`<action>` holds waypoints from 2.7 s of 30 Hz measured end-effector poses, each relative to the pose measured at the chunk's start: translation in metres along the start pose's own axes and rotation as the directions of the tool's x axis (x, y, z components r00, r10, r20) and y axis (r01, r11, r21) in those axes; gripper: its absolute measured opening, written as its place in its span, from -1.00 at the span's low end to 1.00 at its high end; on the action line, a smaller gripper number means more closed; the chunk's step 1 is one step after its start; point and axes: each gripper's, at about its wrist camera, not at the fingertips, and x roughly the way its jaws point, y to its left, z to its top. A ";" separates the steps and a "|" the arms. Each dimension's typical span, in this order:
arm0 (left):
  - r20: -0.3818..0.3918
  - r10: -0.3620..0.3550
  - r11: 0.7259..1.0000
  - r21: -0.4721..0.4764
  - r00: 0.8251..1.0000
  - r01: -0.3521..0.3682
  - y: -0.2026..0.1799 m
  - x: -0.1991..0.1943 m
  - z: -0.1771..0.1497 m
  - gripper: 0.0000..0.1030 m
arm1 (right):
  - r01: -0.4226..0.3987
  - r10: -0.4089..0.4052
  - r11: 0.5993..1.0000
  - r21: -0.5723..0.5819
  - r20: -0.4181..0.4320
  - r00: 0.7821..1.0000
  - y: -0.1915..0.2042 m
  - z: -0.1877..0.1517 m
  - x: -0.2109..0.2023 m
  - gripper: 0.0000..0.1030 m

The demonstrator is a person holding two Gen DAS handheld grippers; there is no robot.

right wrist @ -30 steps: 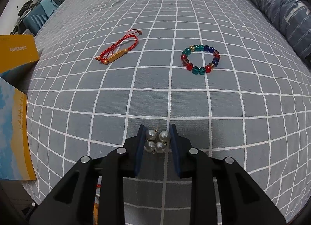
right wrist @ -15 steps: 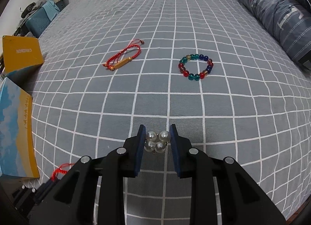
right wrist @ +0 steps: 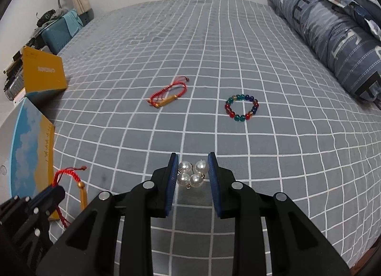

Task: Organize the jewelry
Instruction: 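Lift and carry the red string bracelet and pearl bracelet over the box with both tools, then open the left tool dropping the string bracelet while the right tool drops the pearls into the box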

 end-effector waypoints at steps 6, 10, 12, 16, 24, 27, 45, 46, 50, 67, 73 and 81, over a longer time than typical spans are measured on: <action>0.056 0.037 0.999 -0.014 0.998 -0.037 0.014 -0.018 0.011 -0.93 | -0.014 0.014 1.000 -0.010 0.037 0.999 0.015 0.003 -0.015 -0.52; 0.096 0.089 0.996 -0.027 0.991 -0.086 0.026 -0.032 0.014 -0.93 | -0.025 0.026 0.999 -0.025 0.061 0.998 0.030 0.006 -0.025 -0.52; 0.102 0.091 0.995 -0.042 0.991 -0.087 0.035 -0.039 0.016 -0.93 | -0.032 0.034 0.999 -0.031 0.068 0.997 0.037 0.008 -0.029 -0.52; 0.112 0.102 0.993 -0.071 0.989 -0.094 0.052 -0.050 0.017 -0.93 | -0.038 0.042 0.998 -0.052 0.083 0.996 0.055 0.011 -0.034 -0.52; 0.128 0.151 0.982 -0.130 0.980 -0.134 0.093 -0.071 0.015 -0.93 | -0.045 0.057 0.994 -0.098 0.123 0.991 0.096 0.014 -0.044 -0.52; 0.146 0.178 0.976 -0.152 0.973 -0.156 0.109 -0.081 0.011 -0.93 | -0.061 0.076 0.991 -0.118 0.130 0.989 0.112 0.014 -0.047 -0.52; 0.125 0.297 0.924 -0.286 0.946 -0.253 0.211 -0.118 -0.020 -0.93 | -0.170 0.212 0.948 -0.268 0.138 0.967 0.235 0.009 -0.059 -0.52; 0.122 0.304 0.921 -0.292 0.945 -0.258 0.216 -0.119 -0.021 -0.93 | -0.171 0.216 0.946 -0.276 0.139 0.967 0.240 0.008 -0.060 -0.52; 0.108 0.328 0.906 -0.319 0.939 -0.279 0.232 -0.127 -0.030 -0.93 | -0.182 0.234 0.933 -0.311 0.140 0.962 0.260 0.000 -0.067 -0.52; 0.063 0.378 0.870 -0.367 0.924 -0.330 0.268 -0.136 -0.052 -0.93 | -0.230 0.296 0.878 -0.420 0.099 0.950 0.325 -0.027 -0.066 -0.52; 0.011 0.349 0.865 -0.389 0.937 -0.318 0.286 -0.120 -0.059 -0.93 | -0.236 0.276 0.877 -0.419 0.038 0.960 0.332 -0.033 -0.047 -0.52; -0.075 0.316 0.853 -0.413 0.946 -0.318 0.309 -0.098 -0.067 -0.93 | -0.230 0.223 0.879 -0.417 -0.067 0.973 0.339 -0.039 -0.021 -0.52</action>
